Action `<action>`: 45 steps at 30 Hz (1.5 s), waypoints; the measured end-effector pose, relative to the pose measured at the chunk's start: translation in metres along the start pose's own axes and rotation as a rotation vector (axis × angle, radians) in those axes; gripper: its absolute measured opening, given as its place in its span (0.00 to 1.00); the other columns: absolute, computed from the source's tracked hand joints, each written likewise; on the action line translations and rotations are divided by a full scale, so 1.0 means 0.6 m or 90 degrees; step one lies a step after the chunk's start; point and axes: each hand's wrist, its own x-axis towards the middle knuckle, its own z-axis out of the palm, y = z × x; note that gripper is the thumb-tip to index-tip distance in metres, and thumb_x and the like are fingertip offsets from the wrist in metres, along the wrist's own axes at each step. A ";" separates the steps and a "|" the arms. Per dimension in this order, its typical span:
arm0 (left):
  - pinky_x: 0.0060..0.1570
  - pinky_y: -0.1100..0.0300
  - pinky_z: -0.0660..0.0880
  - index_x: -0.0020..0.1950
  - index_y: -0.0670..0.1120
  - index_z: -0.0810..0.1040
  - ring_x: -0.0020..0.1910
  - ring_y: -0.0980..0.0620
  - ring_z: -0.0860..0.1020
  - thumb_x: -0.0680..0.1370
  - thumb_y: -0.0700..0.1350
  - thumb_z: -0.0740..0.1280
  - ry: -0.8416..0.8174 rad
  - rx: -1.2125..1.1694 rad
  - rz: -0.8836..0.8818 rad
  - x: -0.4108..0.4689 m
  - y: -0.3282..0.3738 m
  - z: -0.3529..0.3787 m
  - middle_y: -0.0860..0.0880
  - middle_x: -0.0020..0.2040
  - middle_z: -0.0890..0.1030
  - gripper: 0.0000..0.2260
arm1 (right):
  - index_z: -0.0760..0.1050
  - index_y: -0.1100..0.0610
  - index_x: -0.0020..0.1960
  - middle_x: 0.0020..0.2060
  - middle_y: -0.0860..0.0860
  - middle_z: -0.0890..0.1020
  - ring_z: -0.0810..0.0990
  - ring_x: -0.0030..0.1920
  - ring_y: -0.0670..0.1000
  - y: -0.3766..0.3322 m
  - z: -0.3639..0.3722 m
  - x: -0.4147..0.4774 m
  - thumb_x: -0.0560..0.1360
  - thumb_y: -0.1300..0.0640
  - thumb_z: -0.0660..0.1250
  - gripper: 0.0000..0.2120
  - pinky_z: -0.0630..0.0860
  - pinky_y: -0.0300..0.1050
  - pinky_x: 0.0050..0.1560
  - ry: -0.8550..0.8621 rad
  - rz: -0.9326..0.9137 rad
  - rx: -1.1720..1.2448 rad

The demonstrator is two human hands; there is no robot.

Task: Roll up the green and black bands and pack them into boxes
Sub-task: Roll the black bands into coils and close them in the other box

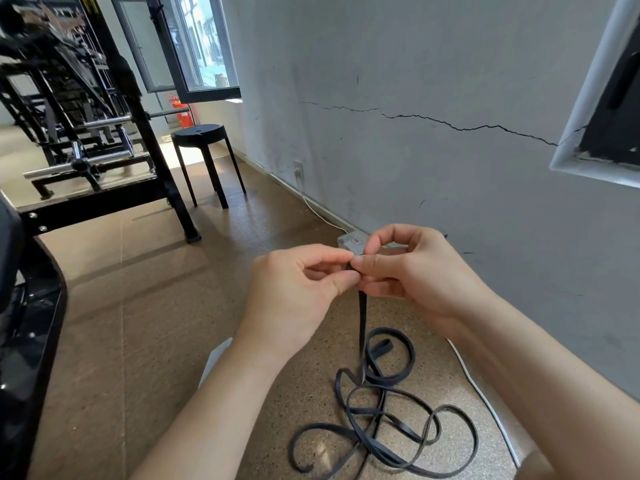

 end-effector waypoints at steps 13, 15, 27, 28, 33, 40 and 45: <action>0.38 0.66 0.78 0.44 0.56 0.82 0.35 0.59 0.82 0.74 0.39 0.71 -0.042 -0.010 0.005 0.004 -0.007 -0.012 0.54 0.35 0.84 0.10 | 0.82 0.59 0.42 0.35 0.54 0.84 0.80 0.36 0.49 0.010 -0.008 -0.001 0.73 0.65 0.72 0.03 0.79 0.39 0.40 -0.060 -0.071 -0.101; 0.37 0.67 0.76 0.46 0.50 0.83 0.35 0.59 0.81 0.75 0.35 0.68 -0.082 -0.094 -0.028 0.004 -0.006 -0.015 0.51 0.37 0.84 0.10 | 0.82 0.55 0.44 0.37 0.49 0.82 0.78 0.38 0.48 0.010 -0.013 0.002 0.69 0.57 0.76 0.05 0.76 0.41 0.44 -0.038 -0.132 -0.224; 0.52 0.58 0.76 0.48 0.49 0.83 0.49 0.54 0.78 0.74 0.41 0.67 -0.249 0.001 0.066 0.005 0.002 -0.039 0.53 0.46 0.80 0.07 | 0.84 0.59 0.49 0.39 0.55 0.85 0.80 0.37 0.48 0.016 -0.018 0.007 0.62 0.59 0.75 0.16 0.70 0.36 0.36 -0.220 -0.018 -0.063; 0.51 0.59 0.76 0.48 0.49 0.84 0.48 0.55 0.78 0.74 0.40 0.69 -0.258 -0.006 0.065 0.006 0.004 -0.043 0.53 0.47 0.79 0.07 | 0.83 0.60 0.49 0.38 0.55 0.84 0.79 0.35 0.46 0.015 -0.017 0.006 0.62 0.60 0.75 0.16 0.69 0.34 0.33 -0.227 -0.014 -0.048; 0.49 0.68 0.74 0.44 0.52 0.84 0.47 0.59 0.78 0.72 0.35 0.72 -0.231 0.072 0.083 0.009 0.006 -0.054 0.58 0.45 0.78 0.11 | 0.82 0.61 0.48 0.34 0.53 0.83 0.77 0.30 0.44 0.016 -0.012 0.005 0.65 0.65 0.74 0.11 0.66 0.32 0.29 -0.257 0.016 -0.026; 0.45 0.72 0.69 0.44 0.52 0.84 0.45 0.60 0.77 0.73 0.36 0.71 -0.226 0.227 0.152 0.004 0.001 -0.051 0.58 0.41 0.80 0.11 | 0.80 0.59 0.46 0.31 0.50 0.81 0.77 0.32 0.44 0.014 -0.009 0.004 0.70 0.69 0.72 0.08 0.72 0.35 0.32 -0.266 0.040 -0.152; 0.43 0.62 0.73 0.47 0.52 0.83 0.42 0.59 0.76 0.74 0.34 0.68 -0.271 0.290 0.170 0.004 0.004 -0.052 0.56 0.41 0.78 0.13 | 0.79 0.61 0.52 0.42 0.59 0.84 0.84 0.42 0.52 0.018 -0.006 -0.001 0.70 0.61 0.72 0.12 0.80 0.37 0.36 -0.302 0.085 -0.030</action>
